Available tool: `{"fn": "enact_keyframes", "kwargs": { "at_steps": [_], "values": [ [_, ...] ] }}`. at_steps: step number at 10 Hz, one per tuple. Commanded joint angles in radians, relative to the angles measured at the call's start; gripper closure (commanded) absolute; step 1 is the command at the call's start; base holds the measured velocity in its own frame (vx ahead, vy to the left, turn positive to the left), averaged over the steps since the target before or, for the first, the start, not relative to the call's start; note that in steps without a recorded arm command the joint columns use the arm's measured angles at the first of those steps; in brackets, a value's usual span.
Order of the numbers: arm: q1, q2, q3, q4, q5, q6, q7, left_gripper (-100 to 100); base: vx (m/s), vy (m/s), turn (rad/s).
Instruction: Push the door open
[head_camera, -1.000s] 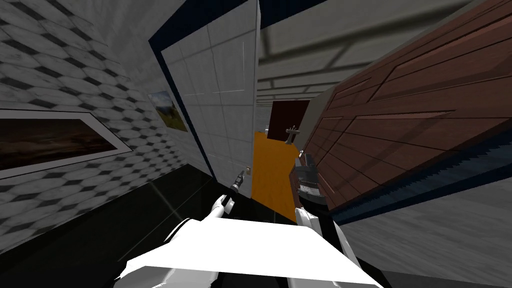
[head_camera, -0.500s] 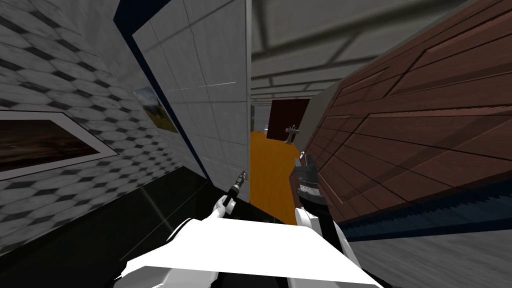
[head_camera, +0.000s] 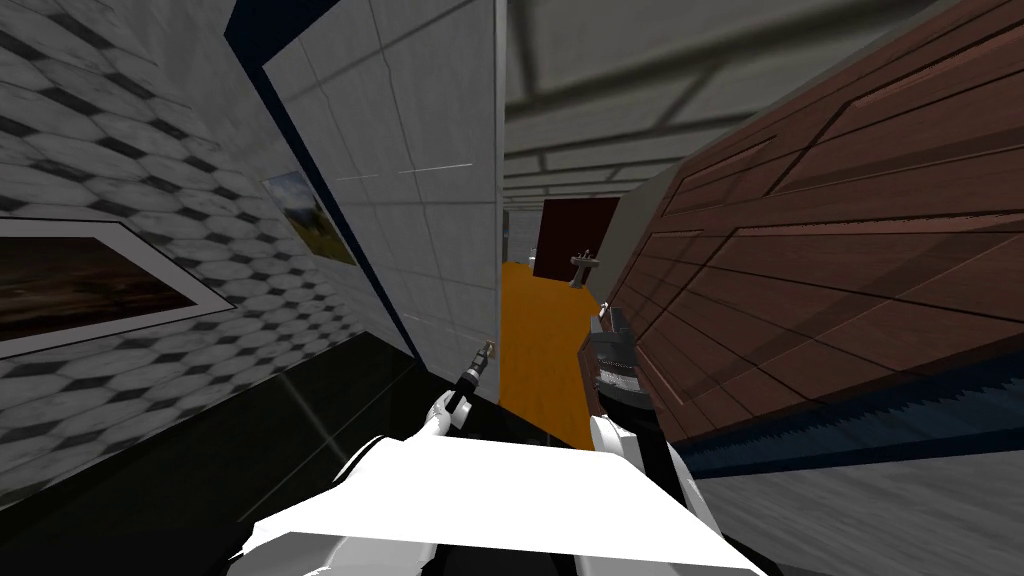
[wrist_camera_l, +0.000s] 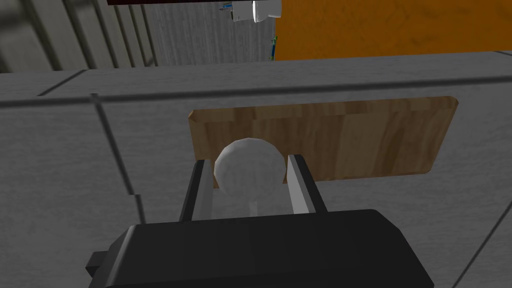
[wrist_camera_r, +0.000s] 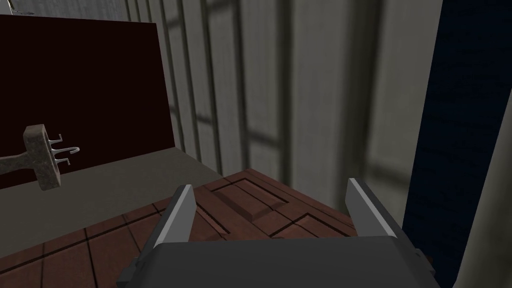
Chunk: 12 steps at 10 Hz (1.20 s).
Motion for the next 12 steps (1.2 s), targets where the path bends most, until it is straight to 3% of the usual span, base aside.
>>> {"fn": "enact_keyframes", "kwargs": {
  "at_steps": [1,2,4,5,11,12],
  "values": [
    [0.0,0.0,0.0,-0.001,0.0,-0.002,0.001,100,0.0,0.0,0.0],
    [0.001,0.014,0.012,0.0,0.009,0.001,-0.006,100,0.076,-0.035,0.018],
    [0.002,0.016,0.015,-0.001,0.011,0.002,-0.008,100,0.114,-0.083,0.028],
    [0.003,0.027,0.027,-0.001,0.021,0.003,-0.014,100,0.124,-0.038,0.004],
    [0.006,0.05,0.066,-0.004,0.05,0.007,-0.035,100,0.145,-0.07,0.036],
    [0.006,0.05,0.066,0.014,0.05,0.007,-0.035,100,0.12,-0.03,0.065]
  ]
}}
